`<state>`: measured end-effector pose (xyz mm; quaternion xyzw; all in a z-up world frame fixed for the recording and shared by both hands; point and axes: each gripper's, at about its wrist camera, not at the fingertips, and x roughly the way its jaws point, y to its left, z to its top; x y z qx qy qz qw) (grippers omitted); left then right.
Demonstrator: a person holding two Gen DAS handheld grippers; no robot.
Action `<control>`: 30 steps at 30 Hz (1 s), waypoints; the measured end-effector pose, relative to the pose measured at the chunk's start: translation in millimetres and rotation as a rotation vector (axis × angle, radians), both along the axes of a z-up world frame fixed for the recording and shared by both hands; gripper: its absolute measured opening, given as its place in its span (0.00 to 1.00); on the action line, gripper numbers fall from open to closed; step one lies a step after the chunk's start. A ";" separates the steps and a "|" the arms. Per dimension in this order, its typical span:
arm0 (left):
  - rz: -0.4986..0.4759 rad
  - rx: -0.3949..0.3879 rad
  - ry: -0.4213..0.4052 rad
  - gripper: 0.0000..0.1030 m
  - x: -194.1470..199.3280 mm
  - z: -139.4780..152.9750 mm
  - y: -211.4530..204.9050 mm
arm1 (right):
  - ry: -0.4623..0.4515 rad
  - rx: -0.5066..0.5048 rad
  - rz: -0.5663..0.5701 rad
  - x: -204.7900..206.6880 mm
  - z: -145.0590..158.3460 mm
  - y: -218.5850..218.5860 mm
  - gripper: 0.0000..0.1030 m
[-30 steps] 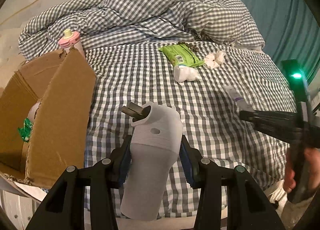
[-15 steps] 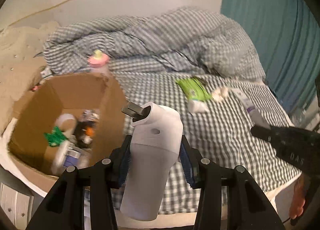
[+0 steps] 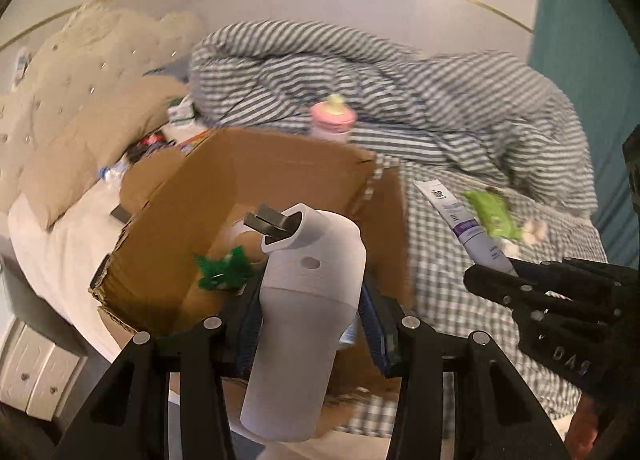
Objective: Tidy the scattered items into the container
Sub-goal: 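Carry the white bottle and white tube into the box while both tools open, then move both tools back toward the items on the bed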
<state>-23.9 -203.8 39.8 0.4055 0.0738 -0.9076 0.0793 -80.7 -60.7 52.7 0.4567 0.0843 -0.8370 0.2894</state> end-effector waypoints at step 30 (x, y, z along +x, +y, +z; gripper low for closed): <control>-0.084 0.037 -0.006 0.91 -5.6 -2.7 102.5 | -0.021 -0.072 -0.315 15.9 -8.4 170.4 0.72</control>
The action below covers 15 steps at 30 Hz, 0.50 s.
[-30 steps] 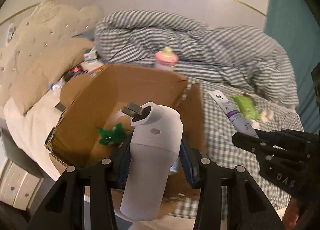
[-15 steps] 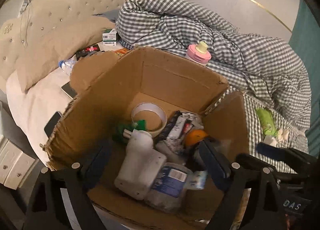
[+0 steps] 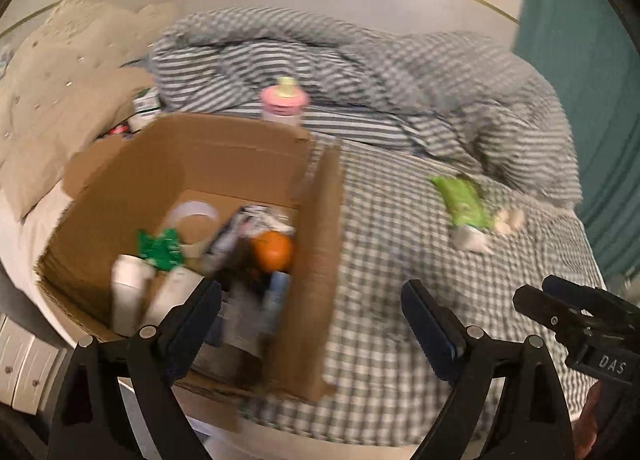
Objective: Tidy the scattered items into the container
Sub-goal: 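Move both tools back toward the items on the bed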
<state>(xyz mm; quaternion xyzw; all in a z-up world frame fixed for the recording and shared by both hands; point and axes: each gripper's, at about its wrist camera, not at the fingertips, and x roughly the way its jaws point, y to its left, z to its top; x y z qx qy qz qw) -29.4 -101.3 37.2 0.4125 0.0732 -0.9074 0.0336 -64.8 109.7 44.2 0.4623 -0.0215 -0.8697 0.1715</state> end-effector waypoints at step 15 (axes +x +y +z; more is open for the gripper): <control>-0.207 -0.053 0.022 0.91 36.6 3.5 126.0 | 0.024 -0.093 -0.231 67.2 1.5 139.6 0.72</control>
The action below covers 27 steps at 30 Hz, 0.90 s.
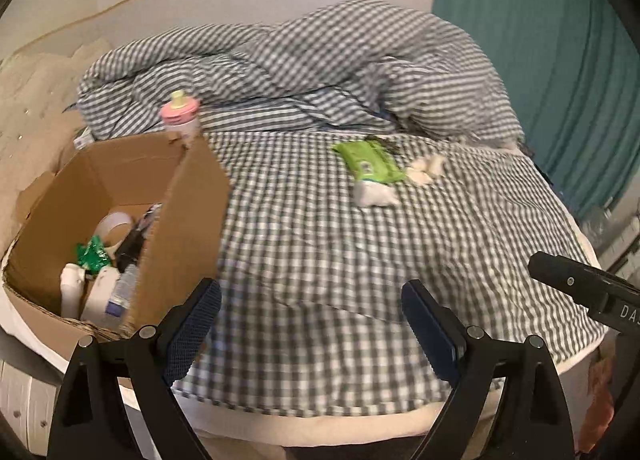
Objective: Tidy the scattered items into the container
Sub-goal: 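Move both tools back toward the items on the bed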
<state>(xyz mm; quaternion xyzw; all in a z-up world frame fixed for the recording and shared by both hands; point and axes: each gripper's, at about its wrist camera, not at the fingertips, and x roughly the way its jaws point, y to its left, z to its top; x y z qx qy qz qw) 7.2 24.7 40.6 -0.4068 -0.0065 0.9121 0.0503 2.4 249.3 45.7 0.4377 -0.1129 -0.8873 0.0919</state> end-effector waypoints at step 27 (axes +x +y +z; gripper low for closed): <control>-0.010 -0.015 -0.097 0.94 -58.9 -61.2 47.4 | -0.021 0.154 -0.103 -37.4 -34.0 29.6 0.74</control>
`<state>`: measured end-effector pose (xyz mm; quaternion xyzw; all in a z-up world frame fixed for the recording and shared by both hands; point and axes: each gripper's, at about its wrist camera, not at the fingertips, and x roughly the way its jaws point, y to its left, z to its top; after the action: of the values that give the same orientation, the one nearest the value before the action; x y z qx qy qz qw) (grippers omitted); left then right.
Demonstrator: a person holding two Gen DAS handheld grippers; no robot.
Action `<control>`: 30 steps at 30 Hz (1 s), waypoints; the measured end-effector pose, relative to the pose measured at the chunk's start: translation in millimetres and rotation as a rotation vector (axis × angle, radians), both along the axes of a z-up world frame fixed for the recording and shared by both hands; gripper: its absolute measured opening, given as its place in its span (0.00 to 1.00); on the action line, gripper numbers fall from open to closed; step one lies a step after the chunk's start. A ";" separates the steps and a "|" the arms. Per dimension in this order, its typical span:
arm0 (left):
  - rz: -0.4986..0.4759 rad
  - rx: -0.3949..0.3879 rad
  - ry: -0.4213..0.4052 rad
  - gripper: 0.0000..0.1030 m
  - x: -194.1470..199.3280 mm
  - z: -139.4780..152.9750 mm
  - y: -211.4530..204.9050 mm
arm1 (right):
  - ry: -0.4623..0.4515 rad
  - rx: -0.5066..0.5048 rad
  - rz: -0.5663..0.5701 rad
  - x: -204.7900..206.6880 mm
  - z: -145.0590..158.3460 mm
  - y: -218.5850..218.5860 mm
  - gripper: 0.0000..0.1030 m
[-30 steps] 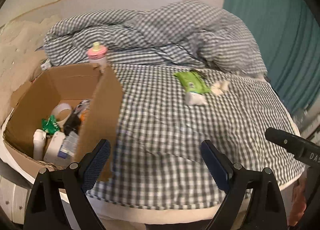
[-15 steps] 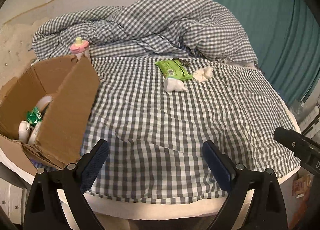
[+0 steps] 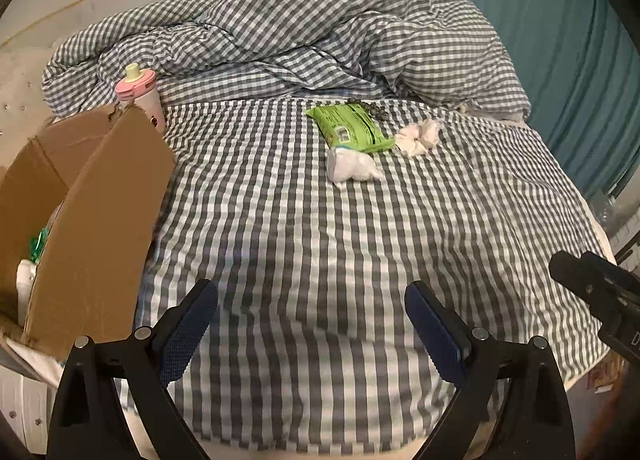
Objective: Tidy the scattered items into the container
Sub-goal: 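Move both tools back toward the items on the bed, then grasp the white star plush with the left tool while the right grasps the lace cloth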
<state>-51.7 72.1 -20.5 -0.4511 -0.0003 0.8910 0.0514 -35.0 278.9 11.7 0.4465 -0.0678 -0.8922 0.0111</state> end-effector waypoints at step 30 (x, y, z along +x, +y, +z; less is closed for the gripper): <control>-0.025 0.012 -0.126 0.94 -207.0 -94.1 73.7 | -0.145 0.020 0.009 -265.0 -79.3 20.0 0.74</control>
<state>-258.7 145.8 -114.6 -0.5060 -0.0031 0.8601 0.0649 -300.0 298.9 -67.6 0.5102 -0.0577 -0.8581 0.0056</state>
